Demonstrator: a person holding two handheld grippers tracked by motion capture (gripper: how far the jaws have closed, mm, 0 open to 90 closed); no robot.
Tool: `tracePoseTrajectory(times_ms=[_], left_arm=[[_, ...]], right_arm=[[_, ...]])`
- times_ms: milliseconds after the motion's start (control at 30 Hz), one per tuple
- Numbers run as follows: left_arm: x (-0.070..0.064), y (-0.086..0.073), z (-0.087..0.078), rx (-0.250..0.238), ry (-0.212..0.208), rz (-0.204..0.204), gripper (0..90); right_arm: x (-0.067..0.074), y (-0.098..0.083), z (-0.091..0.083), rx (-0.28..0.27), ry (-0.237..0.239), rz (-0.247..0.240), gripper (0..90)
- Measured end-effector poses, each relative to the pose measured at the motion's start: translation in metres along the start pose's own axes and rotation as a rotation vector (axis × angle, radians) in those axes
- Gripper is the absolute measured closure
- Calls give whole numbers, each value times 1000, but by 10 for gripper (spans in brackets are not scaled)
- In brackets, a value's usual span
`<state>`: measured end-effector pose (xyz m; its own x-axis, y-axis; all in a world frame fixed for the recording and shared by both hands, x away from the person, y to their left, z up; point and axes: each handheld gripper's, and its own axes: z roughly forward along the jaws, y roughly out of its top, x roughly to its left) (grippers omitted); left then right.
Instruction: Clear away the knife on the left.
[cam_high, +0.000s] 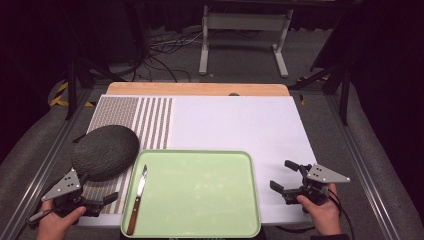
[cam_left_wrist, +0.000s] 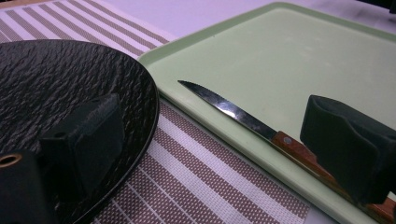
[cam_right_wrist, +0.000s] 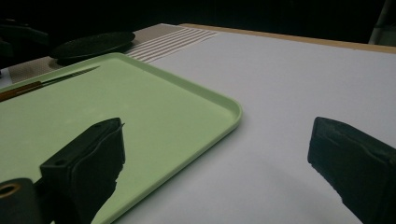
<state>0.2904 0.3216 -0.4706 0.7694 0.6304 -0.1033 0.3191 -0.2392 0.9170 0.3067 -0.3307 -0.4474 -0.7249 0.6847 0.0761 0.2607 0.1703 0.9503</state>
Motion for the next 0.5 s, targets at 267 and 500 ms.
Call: tracePoseTrajectory(times_ms=[267,500], left_arm=[[1,2,0,-32,-4,-10,68],[0,3,-1,-33,-5,-11,49]], right_arm=[[-3,-8,-4,-8,-21,19,48],[-2,-8,-3,-3,-28,9,48]])
